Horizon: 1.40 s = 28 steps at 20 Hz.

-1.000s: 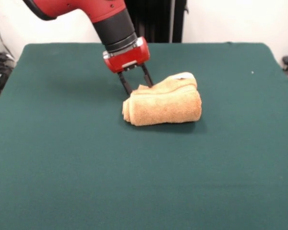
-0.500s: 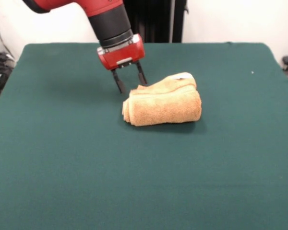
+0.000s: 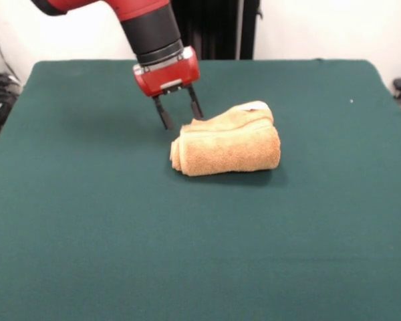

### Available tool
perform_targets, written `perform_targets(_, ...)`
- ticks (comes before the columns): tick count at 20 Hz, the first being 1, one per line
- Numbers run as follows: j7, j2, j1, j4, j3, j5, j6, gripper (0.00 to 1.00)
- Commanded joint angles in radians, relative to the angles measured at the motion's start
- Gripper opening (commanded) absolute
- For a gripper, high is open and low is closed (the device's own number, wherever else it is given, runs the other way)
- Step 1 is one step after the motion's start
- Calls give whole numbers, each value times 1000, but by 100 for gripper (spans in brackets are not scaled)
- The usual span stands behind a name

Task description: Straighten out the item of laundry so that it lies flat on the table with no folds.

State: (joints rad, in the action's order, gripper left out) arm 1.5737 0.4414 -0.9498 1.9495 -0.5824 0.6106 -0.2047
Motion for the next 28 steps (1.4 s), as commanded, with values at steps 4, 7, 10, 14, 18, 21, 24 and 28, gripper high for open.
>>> perform_targets(4, 17, -86, 70, -74, -32, 25, -30, 100)
perform_targets(7, 22, -77, 69, -65, -32, 26, -23, 100)
perform_targets(10, 22, -78, 63, -56, -35, 31, -11, 100)
perform_targets(14, 21, -94, 49, -46, -41, 40, 8, 100)
perform_targets(18, 22, -109, 38, -34, -55, 40, 21, 100)
perform_targets(21, 3, -154, 23, -49, -80, 36, 11, 100)
perform_targets(24, -16, -209, 8, -69, -99, 41, 13, 100)
perform_targets(28, -40, -266, -23, -86, -131, 50, 16, 100)
